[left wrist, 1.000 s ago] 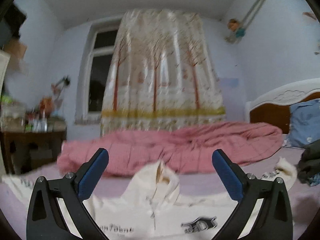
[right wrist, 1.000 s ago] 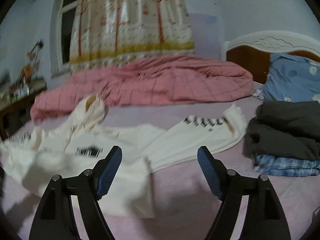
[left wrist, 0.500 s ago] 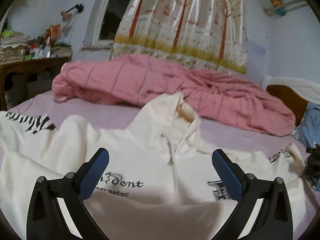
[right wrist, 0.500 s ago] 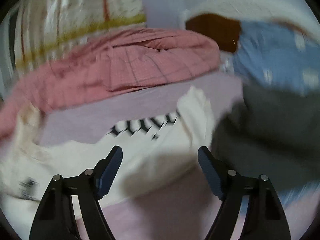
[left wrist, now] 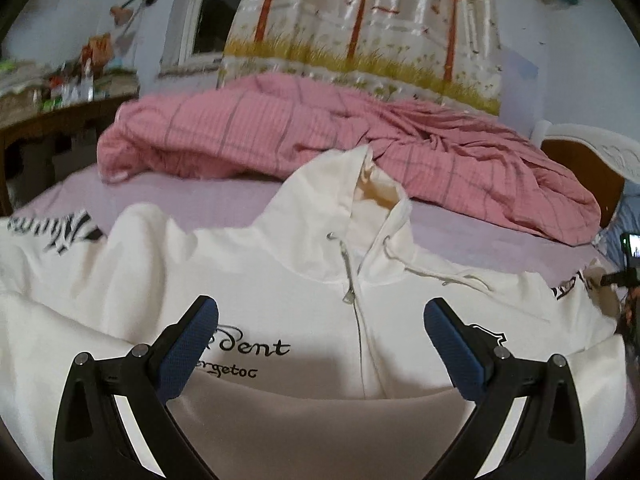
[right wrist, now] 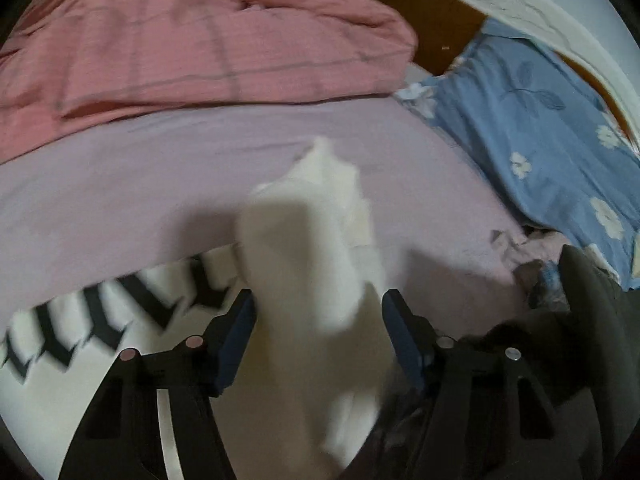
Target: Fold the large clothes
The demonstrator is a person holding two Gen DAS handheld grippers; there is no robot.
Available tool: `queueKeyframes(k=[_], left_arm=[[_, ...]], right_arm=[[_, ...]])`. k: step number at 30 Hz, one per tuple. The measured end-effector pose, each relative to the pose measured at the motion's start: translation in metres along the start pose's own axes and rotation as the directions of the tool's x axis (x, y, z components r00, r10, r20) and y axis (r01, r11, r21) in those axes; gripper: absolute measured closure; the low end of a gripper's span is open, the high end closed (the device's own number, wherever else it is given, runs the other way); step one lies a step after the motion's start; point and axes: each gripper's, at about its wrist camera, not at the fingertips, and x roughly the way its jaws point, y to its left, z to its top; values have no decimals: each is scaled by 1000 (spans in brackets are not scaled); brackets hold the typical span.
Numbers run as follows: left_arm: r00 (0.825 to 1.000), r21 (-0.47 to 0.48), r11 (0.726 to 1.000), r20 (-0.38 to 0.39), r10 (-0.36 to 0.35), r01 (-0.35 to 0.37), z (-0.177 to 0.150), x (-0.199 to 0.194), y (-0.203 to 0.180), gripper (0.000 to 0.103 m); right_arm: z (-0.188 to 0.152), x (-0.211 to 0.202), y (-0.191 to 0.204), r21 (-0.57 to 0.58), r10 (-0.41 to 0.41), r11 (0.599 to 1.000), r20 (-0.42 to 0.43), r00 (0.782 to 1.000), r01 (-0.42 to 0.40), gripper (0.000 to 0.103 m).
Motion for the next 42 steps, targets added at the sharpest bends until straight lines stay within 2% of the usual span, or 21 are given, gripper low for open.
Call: queueKeyframes(k=[1,2,3,5,7,8,9,12,18,22,24,26,27,29,31,35,37,38,40,41,42], left_arm=[[1000,17,1000,13,2,-2,1,-3,-4,1],[1000,36,999,27,5,-6,1,-5,-8,1],[999,59,998,41,7,-9,1,-8,-12,0],[998,101,995,68,16,-23,0,-12,-20,1],[988,127,986,129,88,-105,0,-22,-27,1],[971,126,976,186,150,-175,-1,-31,-30,1],[957,121,971,231,174,-206,-1,-39,-32,1],[947,128,976,291,135,-179,1,-54,-33,1],[967,134,985,246,73,-109,4,-50,-29,1],[980,81,996,194,-47,32,6,-50,-22,1],[977,0,994,184,-111,113,8,-53,-10,1],[969,-64,981,180,-169,183,10,-53,1,1],[967,-90,975,175,-187,205,12,-53,6,1],[958,-125,958,163,-236,257,14,-50,14,1],[940,-155,930,140,-312,332,15,-45,21,1],[881,-293,833,97,-463,470,13,-29,37,1],[857,-377,782,70,-511,497,9,-16,44,2],[850,-404,768,50,-524,497,7,-10,45,3],[843,-429,757,19,-538,493,4,0,45,8],[847,-434,763,-2,-532,478,3,4,43,10],[854,-433,775,-20,-519,461,3,6,41,10]], right_arm=[[1,2,-2,0,25,1000,3,1000,-25,52],[1,5,-3,-1,52,999,-20,998,-52,84],[-1,7,-3,-1,73,997,-43,996,-73,95],[-3,3,-1,-12,98,995,-26,995,-98,98],[-5,-17,-1,-13,90,996,61,994,-90,98],[-6,-33,-1,-11,119,993,109,987,-119,98],[-6,-53,-3,-11,163,987,159,974,-163,98],[-4,-112,-6,-22,243,969,259,935,-246,98],[-13,-242,24,-168,358,933,387,850,-317,98],[-40,-327,58,-273,514,858,436,739,-435,98],[-61,-364,78,-312,613,790,444,654,-528,98],[-79,-388,100,-316,667,742,429,609,-591,98],[-88,-394,111,-318,681,729,427,595,-606,98],[-108,-405,137,-342,730,678,414,543,-651,98],[-124,-408,160,-352,762,642,394,514,-682,98],[-155,-391,199,-357,826,560,312,470,-747,98],[-168,-378,209,-365,845,532,278,456,-764,98],[-175,-370,210,-372,854,519,262,449,-770,98],[-187,-357,217,-386,875,483,235,423,-786,98],[-191,-352,220,-396,884,467,211,417,-791,98],[-194,-347,225,-410,888,458,177,424,-789,98]])
